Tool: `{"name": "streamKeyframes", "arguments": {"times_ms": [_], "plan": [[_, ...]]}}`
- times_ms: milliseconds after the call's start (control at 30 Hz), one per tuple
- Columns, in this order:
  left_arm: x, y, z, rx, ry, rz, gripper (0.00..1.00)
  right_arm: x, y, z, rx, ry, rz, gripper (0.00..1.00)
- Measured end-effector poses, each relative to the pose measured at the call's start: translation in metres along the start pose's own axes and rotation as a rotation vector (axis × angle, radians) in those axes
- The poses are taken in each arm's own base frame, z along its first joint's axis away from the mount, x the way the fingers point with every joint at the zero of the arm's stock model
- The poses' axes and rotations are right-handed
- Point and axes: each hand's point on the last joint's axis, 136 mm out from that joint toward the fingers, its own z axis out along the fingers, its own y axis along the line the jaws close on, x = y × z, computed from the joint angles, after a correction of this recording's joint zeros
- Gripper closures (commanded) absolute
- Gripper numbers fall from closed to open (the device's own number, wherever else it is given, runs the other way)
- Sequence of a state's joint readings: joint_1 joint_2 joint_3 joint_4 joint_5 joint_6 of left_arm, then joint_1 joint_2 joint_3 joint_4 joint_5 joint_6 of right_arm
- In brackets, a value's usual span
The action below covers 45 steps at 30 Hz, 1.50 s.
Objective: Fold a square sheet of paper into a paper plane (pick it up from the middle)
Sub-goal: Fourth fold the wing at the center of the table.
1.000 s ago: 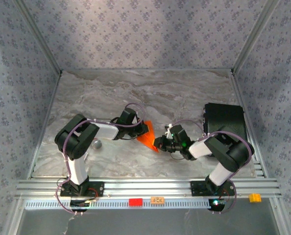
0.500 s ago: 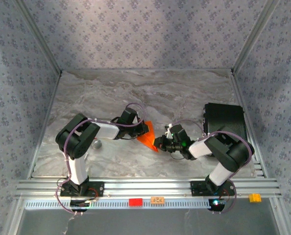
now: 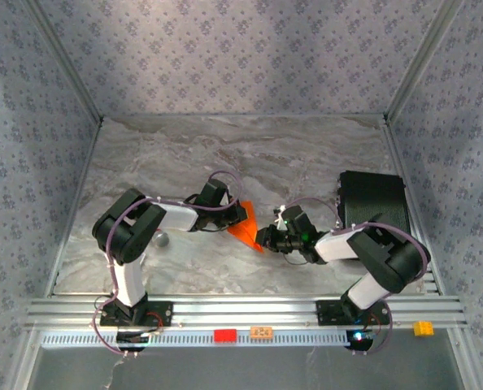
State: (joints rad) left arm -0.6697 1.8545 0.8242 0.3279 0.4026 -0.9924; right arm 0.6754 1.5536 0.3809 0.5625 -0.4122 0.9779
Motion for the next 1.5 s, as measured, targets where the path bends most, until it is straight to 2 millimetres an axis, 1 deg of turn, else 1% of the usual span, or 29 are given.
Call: {"name": "streamKeyframes", "arguments": {"times_ms": [133, 333, 500, 600, 733, 867, 1067, 1167, 1333, 1500], "plan": [[0.0, 0.0, 0.0, 0.0, 0.0, 0.0, 0.96, 0.004, -0.002, -0.002, 0.019, 0.015, -0.02, 0.81], [0.0, 0.0, 0.0, 0.0, 0.0, 0.0, 0.96, 0.007, -0.005, -0.003, 0.046, 0.033, -0.052, 0.89], [0.0, 0.0, 0.0, 0.001, 0.0, 0.0, 0.96, 0.008, -0.007, -0.003, 0.051, 0.038, -0.063, 0.89], [0.0, 0.0, 0.0, 0.0, 0.0, 0.0, 0.96, 0.007, -0.006, -0.003, 0.048, 0.036, -0.065, 0.83], [0.0, 0.0, 0.0, 0.0, 0.0, 0.0, 0.96, 0.009, -0.005, -0.007, 0.049, 0.038, -0.071, 0.8], [0.0, 0.0, 0.0, 0.001, 0.0, -0.001, 0.96, 0.013, -0.007, -0.01, 0.064, 0.05, -0.078, 0.8], [0.0, 0.0, 0.0, 0.001, 0.0, -0.001, 0.96, 0.016, -0.013, -0.013, 0.09, 0.062, -0.093, 0.89], [0.0, 0.0, 0.0, 0.001, 0.0, -0.001, 0.97, 0.016, -0.014, -0.013, 0.094, 0.062, -0.095, 0.89], [-0.001, 0.0, 0.0, 0.001, -0.001, -0.001, 0.97, 0.016, -0.013, -0.013, 0.09, 0.062, -0.095, 0.85], [-0.001, 0.0, 0.0, 0.0, -0.001, -0.001, 0.96, 0.019, -0.015, -0.018, 0.1, 0.071, -0.095, 0.86]]}}
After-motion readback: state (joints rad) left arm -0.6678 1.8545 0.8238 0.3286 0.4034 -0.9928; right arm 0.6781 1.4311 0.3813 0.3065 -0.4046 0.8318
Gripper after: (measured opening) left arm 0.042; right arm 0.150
